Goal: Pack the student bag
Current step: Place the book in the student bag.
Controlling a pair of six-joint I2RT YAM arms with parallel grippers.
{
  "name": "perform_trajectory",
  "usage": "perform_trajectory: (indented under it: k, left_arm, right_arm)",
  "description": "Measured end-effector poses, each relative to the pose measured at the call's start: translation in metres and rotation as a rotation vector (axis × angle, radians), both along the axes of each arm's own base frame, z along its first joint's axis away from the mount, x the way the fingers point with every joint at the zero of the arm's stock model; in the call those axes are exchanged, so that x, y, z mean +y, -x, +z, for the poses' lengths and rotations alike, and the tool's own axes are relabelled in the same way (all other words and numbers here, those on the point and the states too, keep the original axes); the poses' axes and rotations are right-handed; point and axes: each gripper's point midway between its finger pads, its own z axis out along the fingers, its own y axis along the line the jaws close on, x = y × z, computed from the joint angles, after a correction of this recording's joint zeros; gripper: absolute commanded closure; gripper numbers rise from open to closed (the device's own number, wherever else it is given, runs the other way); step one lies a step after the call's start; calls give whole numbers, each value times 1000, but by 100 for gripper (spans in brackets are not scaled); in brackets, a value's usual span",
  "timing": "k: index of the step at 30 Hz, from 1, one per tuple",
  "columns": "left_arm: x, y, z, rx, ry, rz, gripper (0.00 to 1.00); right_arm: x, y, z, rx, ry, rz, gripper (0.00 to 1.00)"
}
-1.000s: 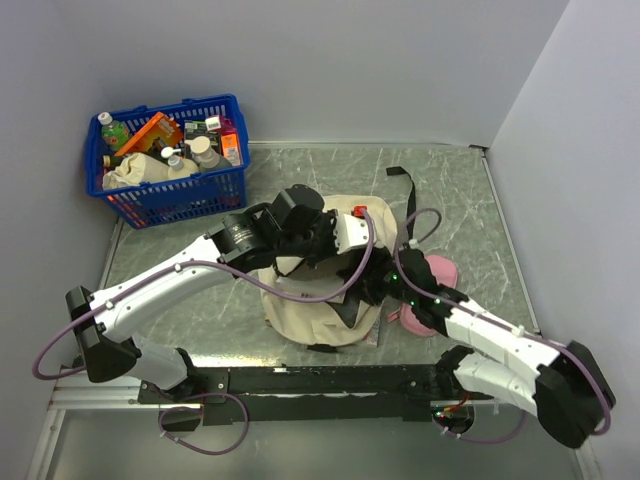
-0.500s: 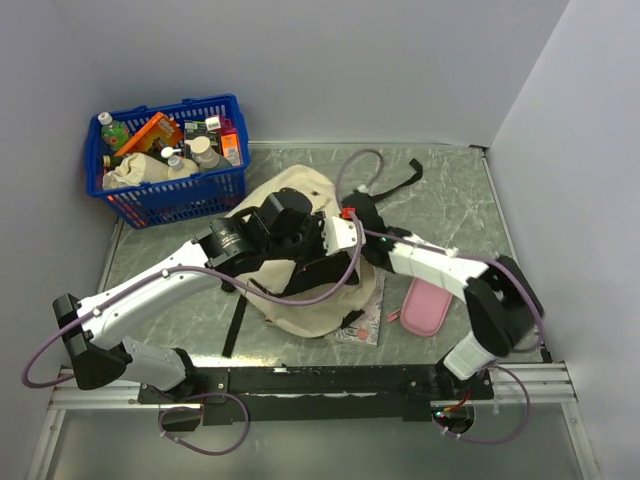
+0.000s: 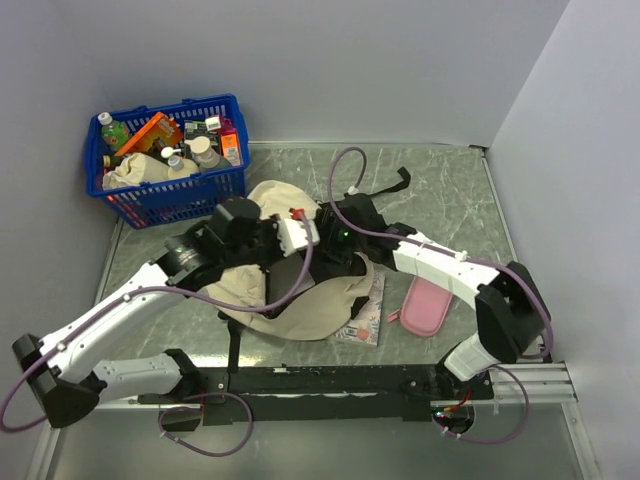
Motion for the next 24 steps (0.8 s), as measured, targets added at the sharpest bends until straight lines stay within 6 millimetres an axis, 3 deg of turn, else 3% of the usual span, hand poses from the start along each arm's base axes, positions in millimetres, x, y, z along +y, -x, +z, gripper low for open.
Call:
perform_trajectory:
  k: [3,7,13,16,20,24]
  left_arm:
    - [27,-11,2,-13,-11,57,99]
    - [55,-18,6,-24,-25,115,99]
    - [73,-12,14,-43,-32,146,99]
    - [79,-8,25,-60,-34,150,99]
    - [90,-9,40,-108,-49,173,99]
    - [103,-6,39,-137,-72,205,99]
  right_arm:
    - [-3,-1,11,-63,14,7,27]
    - [7,8,7,-97,53,65,30]
    - [47,29,-11,-153,109,195,40]
    - [66,37,-26,-159,130,255,41]
    - [95,43,-27,-186,92,350,33]
    - [93,45,-13,-228,67,389,26]
